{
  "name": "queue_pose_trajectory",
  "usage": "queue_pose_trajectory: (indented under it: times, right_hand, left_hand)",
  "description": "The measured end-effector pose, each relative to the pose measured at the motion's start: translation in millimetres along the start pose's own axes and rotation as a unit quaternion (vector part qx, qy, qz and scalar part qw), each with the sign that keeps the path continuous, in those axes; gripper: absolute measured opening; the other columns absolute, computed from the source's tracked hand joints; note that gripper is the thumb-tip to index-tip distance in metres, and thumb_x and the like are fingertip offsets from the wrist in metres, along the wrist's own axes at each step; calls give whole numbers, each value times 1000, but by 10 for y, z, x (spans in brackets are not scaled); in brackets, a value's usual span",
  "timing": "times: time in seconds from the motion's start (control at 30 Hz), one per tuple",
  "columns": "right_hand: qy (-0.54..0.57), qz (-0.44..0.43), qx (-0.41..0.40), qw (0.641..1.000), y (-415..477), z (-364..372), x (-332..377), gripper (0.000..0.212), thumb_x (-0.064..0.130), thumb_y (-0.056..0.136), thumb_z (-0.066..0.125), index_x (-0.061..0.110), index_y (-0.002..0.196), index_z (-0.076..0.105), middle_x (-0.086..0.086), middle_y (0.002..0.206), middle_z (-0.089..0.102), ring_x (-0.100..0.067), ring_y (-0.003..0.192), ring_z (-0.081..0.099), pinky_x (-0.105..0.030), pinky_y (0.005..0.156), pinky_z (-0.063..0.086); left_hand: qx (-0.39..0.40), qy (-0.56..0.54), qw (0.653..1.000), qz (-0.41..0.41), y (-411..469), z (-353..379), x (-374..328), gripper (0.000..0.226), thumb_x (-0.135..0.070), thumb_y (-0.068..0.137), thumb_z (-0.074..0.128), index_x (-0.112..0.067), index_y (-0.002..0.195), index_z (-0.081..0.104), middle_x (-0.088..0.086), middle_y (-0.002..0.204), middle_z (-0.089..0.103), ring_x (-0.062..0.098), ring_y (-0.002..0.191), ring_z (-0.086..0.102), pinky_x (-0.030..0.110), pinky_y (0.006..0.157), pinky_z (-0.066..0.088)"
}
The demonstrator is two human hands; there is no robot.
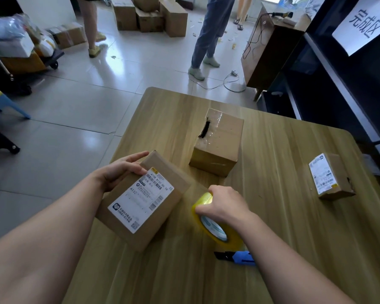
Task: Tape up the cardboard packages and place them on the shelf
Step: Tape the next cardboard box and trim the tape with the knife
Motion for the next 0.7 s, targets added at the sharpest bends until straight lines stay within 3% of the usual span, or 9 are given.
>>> queue_pose_trajectory:
  times: [0.23,0.7]
  right_hand:
    - [28,10,24,999,44,104,13,63,57,77,65,23,129,52,4,105,53,-17,94,53,-27,70,48]
    - [1,22,63,998,218,166,167,43,51,79,66,18,106,59,1,94,61,-13,80,58,-22,60,46]
  left_hand:
    - [22,-6,1000,1,74,-24,-7,129,-22,28,96,-36,143,39,24,120,62,39,89,69,41,59,59]
    - [74,-57,996,-3,139,-117,101,103,-14,44,88,-32,137,49,21,107,67,34,83,70,41,59,59]
Point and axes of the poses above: each hand's wrist, its own y-axis towards the middle knuckle, its own z-axis out of the palm, x = y × z, the point moved 8 cm from there along y, towards the middle knuckle
